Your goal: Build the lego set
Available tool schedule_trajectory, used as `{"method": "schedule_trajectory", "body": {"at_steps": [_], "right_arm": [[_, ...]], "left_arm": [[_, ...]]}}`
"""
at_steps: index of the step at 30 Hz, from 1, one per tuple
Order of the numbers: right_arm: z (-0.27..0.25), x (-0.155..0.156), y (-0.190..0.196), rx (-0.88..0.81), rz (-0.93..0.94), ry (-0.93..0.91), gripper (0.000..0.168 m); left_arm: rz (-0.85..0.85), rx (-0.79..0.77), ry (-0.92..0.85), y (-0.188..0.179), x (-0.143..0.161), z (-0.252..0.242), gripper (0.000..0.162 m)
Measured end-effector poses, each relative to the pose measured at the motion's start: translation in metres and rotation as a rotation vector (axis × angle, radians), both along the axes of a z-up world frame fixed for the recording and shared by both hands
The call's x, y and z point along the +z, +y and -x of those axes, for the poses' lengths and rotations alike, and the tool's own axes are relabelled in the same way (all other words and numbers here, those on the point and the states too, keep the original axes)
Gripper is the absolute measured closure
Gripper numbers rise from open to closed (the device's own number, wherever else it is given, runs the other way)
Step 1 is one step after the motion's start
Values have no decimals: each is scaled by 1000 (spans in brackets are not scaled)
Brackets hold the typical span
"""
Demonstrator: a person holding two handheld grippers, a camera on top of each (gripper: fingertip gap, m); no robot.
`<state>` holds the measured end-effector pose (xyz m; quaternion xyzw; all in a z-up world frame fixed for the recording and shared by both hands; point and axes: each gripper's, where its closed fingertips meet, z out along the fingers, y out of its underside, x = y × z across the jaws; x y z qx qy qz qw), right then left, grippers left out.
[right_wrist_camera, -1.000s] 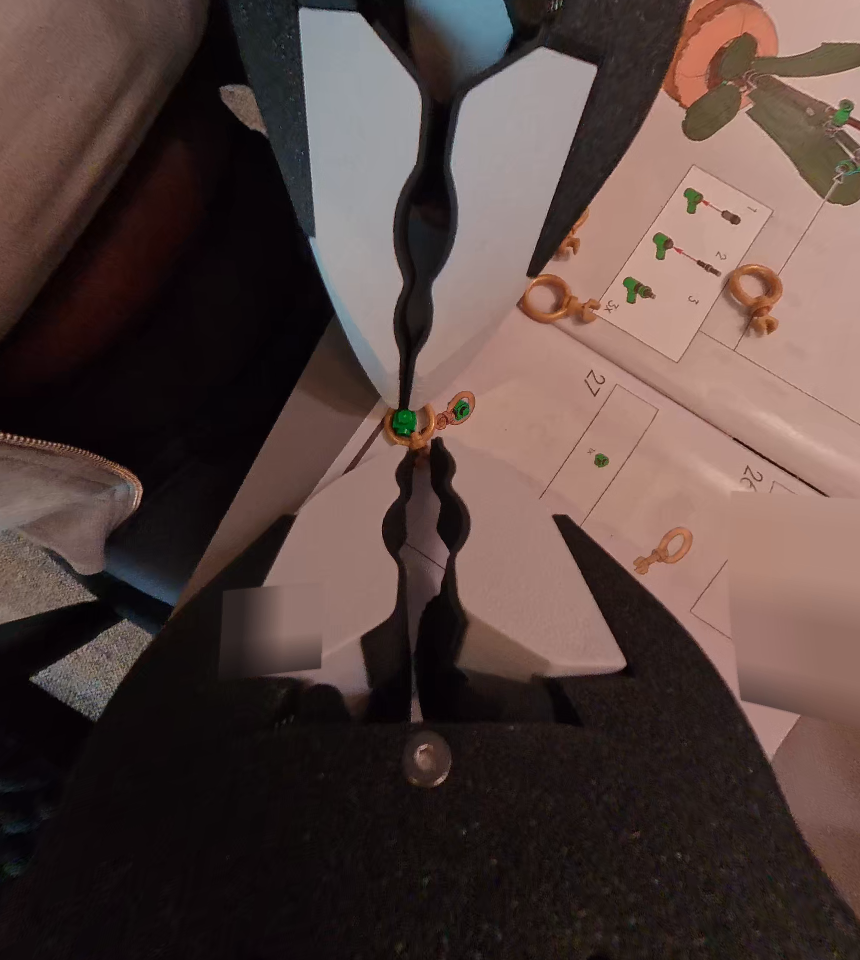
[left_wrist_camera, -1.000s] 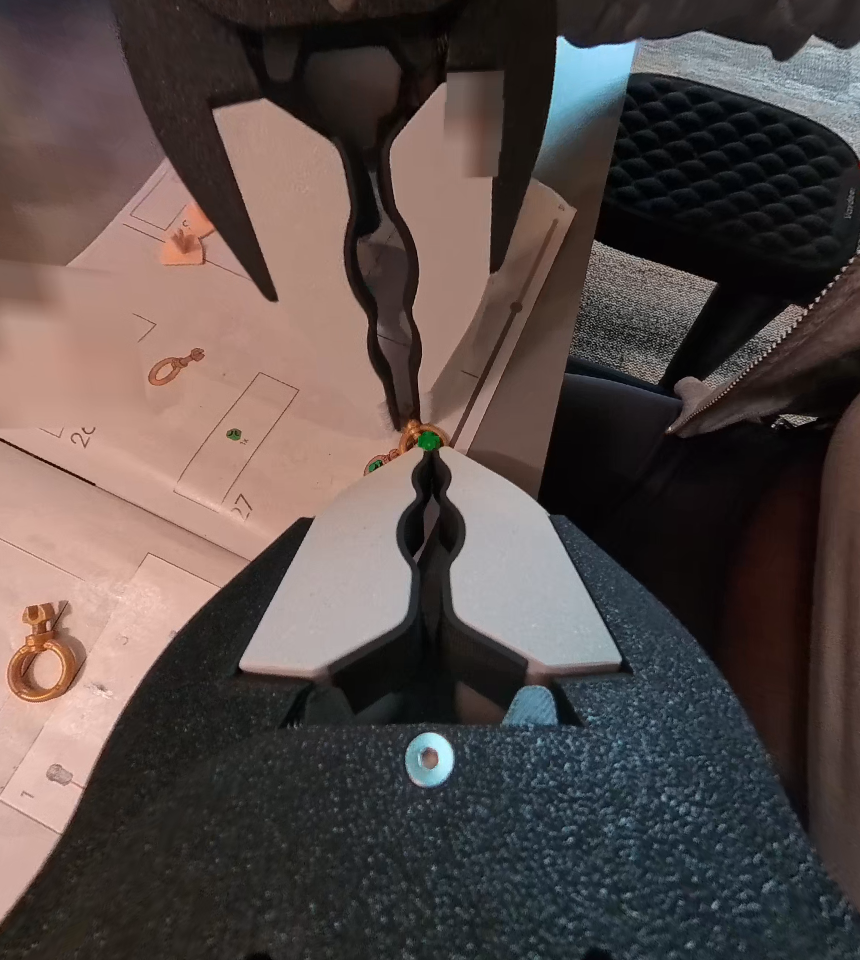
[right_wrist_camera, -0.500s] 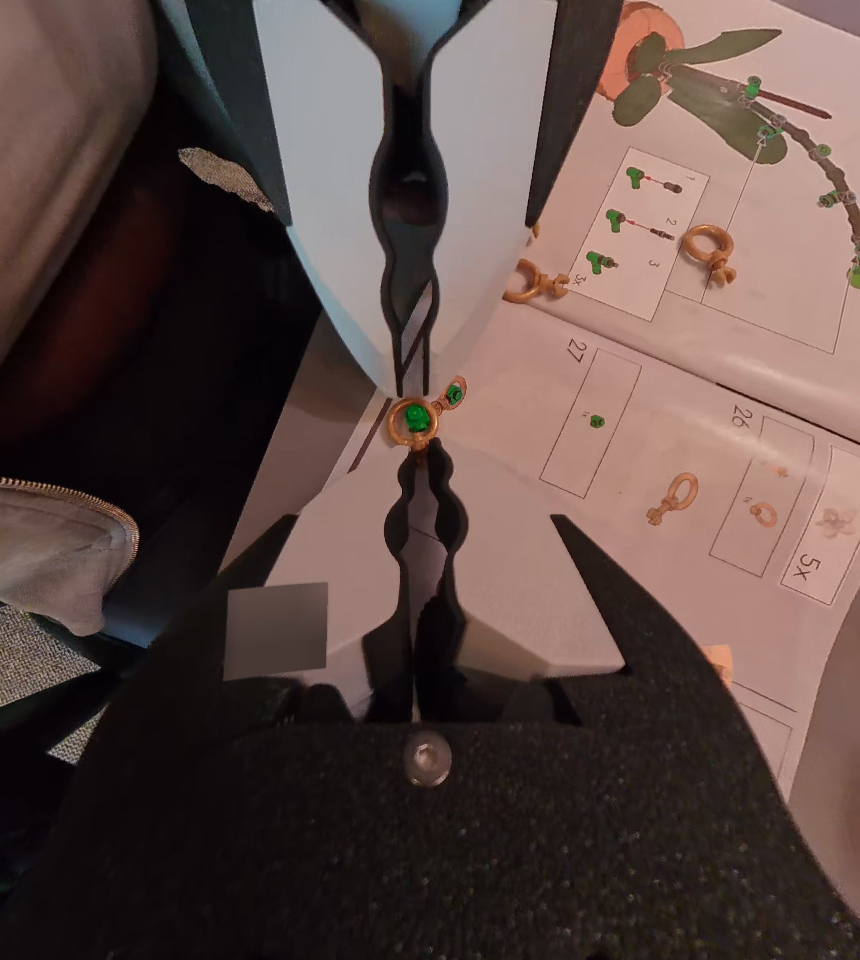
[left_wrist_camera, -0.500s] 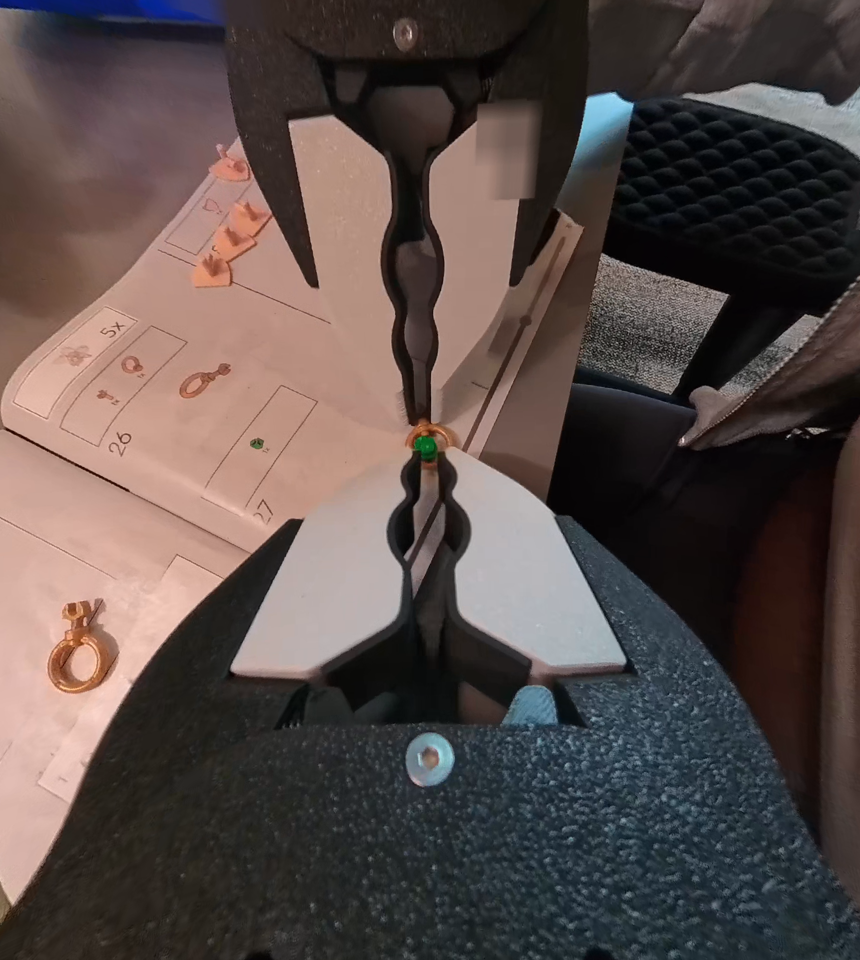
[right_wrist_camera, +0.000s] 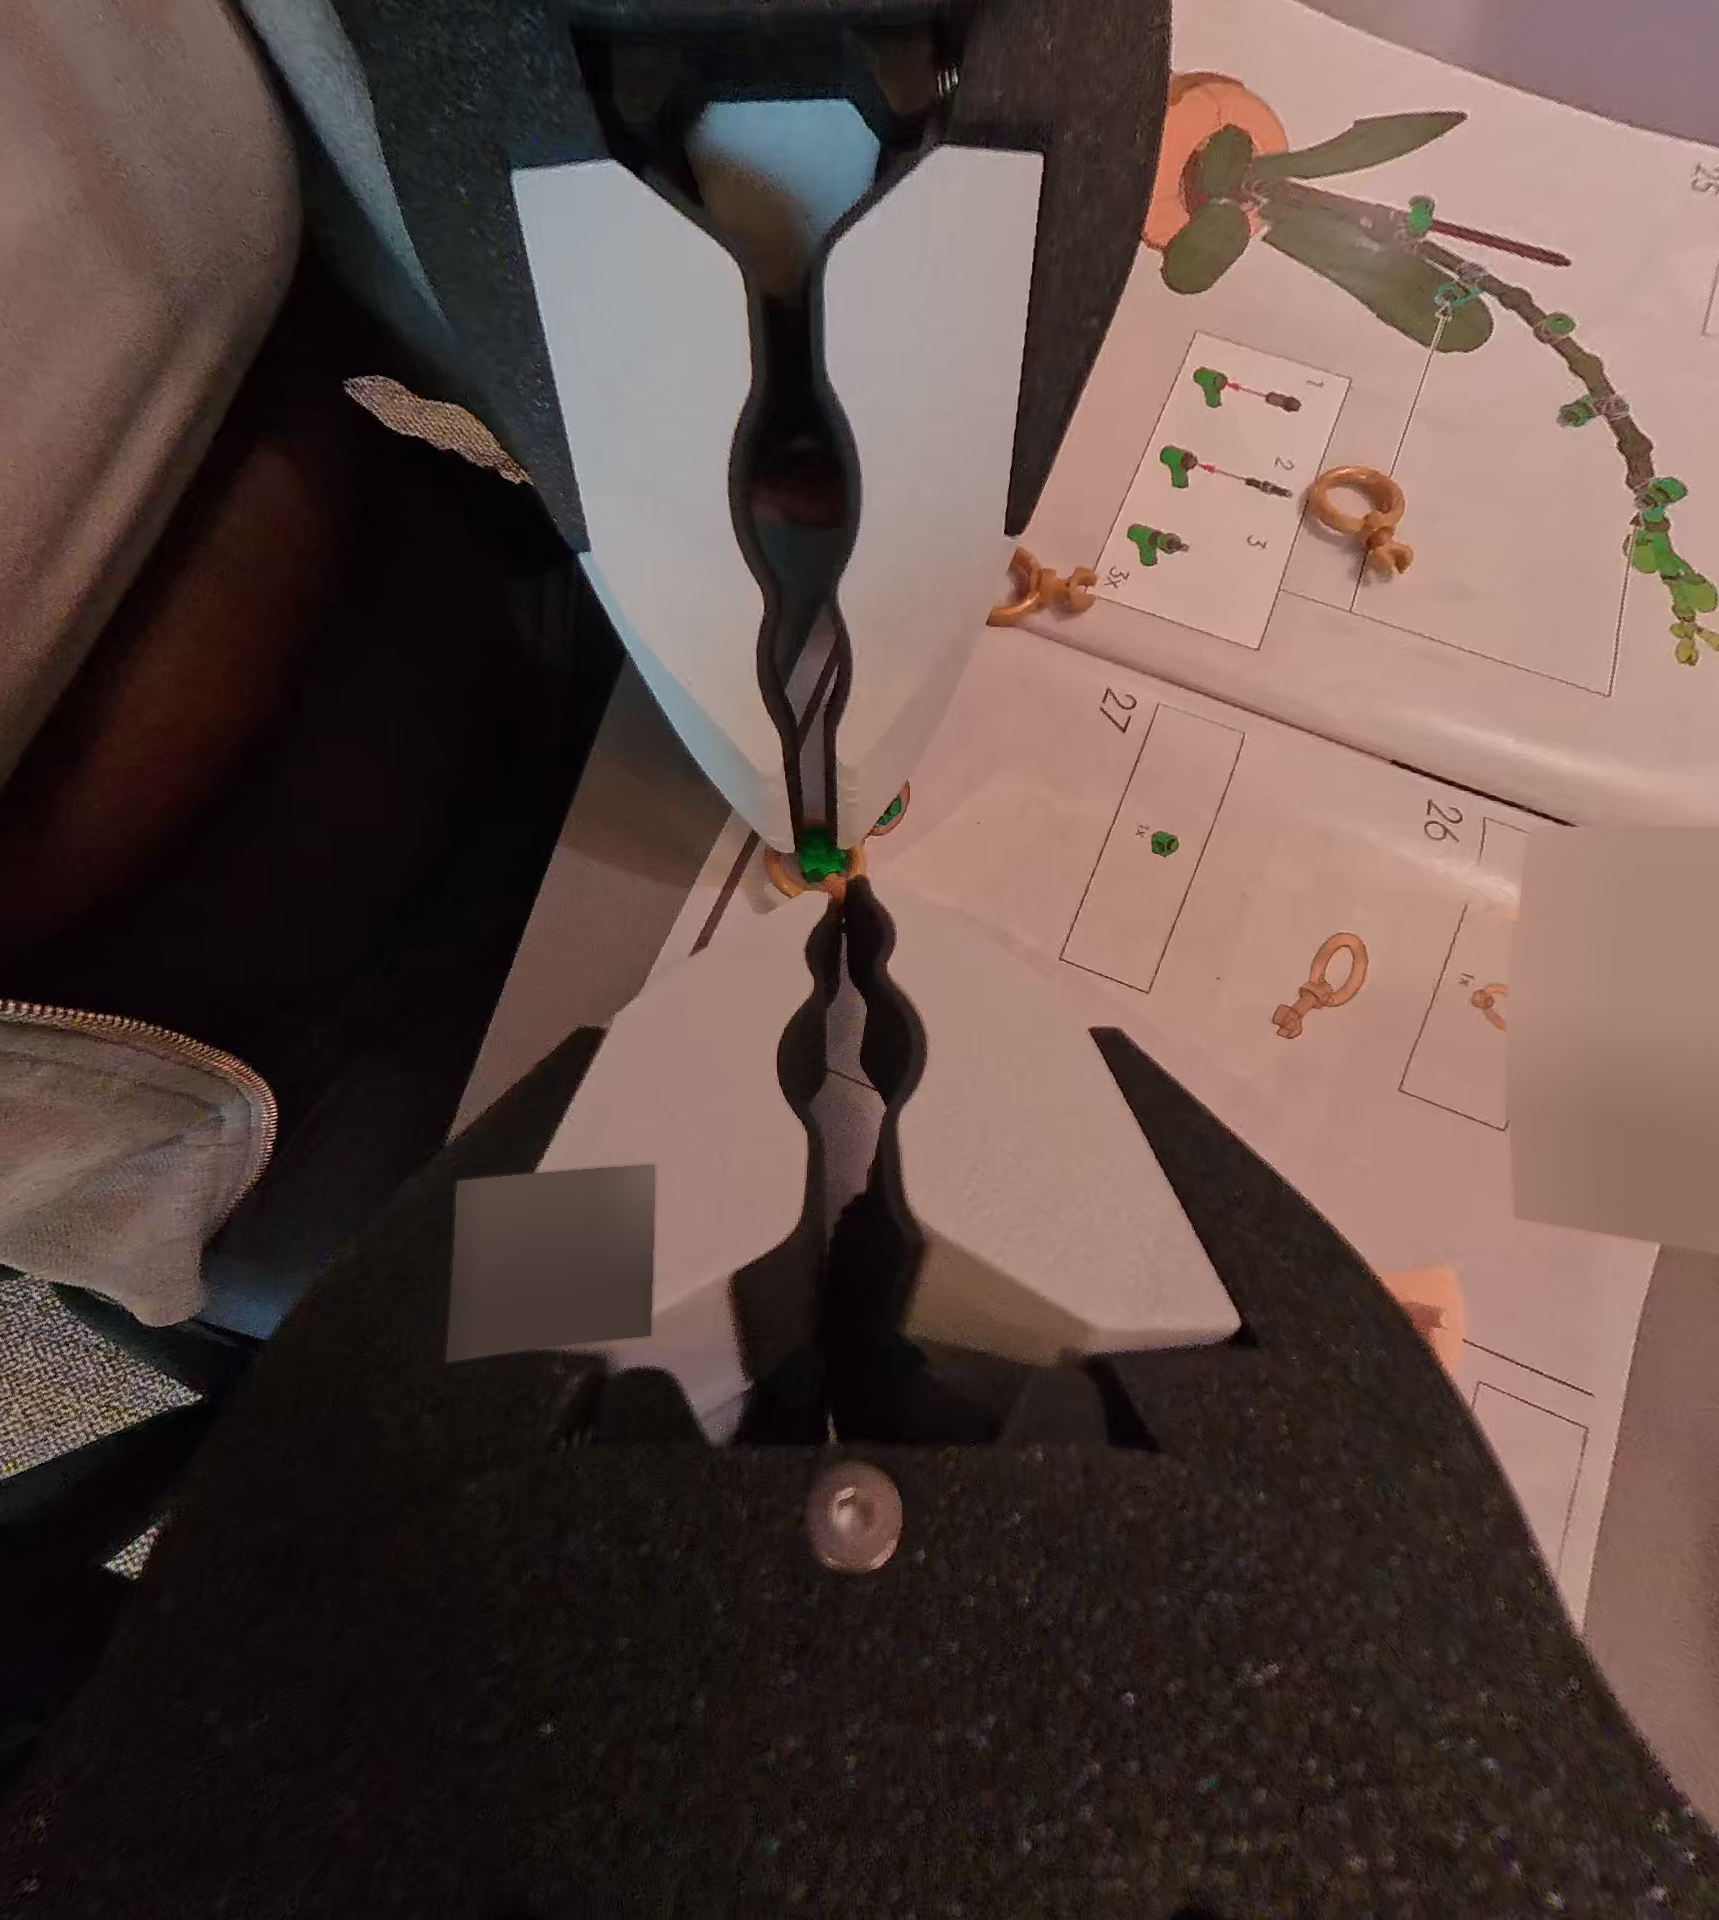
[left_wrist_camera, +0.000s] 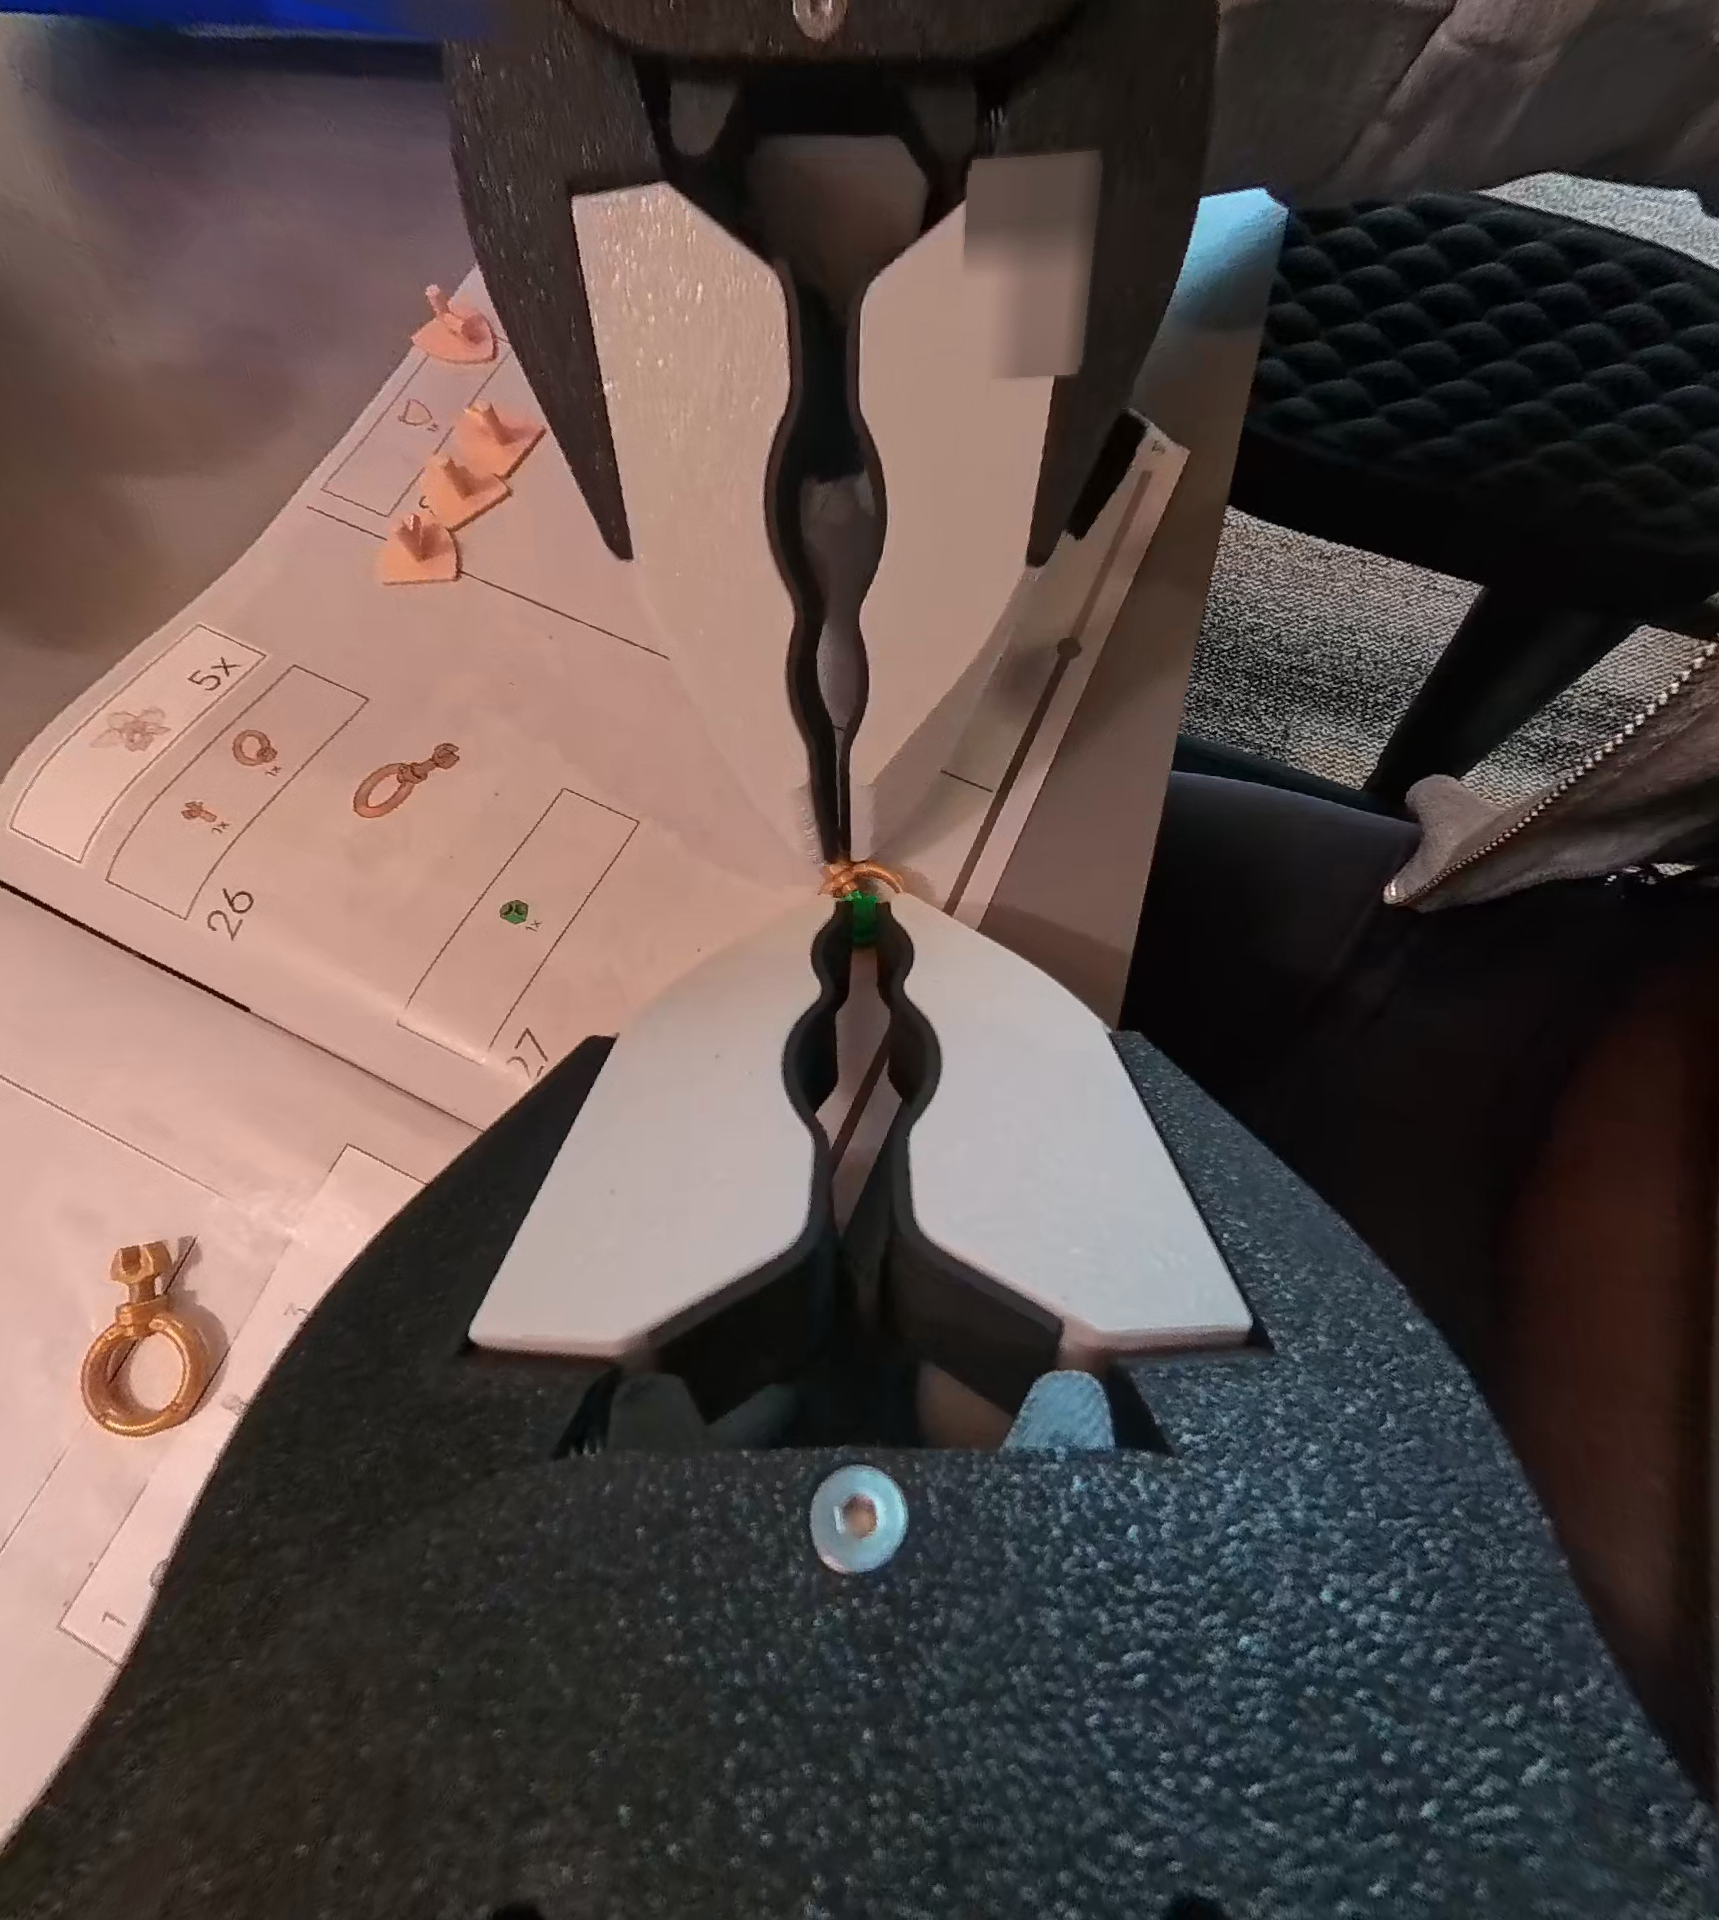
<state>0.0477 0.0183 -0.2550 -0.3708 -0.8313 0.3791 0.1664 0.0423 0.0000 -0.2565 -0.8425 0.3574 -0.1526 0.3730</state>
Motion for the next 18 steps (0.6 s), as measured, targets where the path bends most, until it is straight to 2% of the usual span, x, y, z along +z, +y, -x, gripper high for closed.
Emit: {"method": "schedule_trajectory", "body": {"at_steps": [7, 12, 18], "right_arm": [[-2, -1, 0, 25, -26, -19, 163], [1, -4, 6, 69, -116, -58, 157], [0, -6, 2, 123, -120, -109, 161]], "left_arm": [[1, -1, -4, 0, 0, 0, 158], [3, -3, -7, -1, 1, 0, 158], [5, -5, -9, -2, 0, 0, 158]]}}
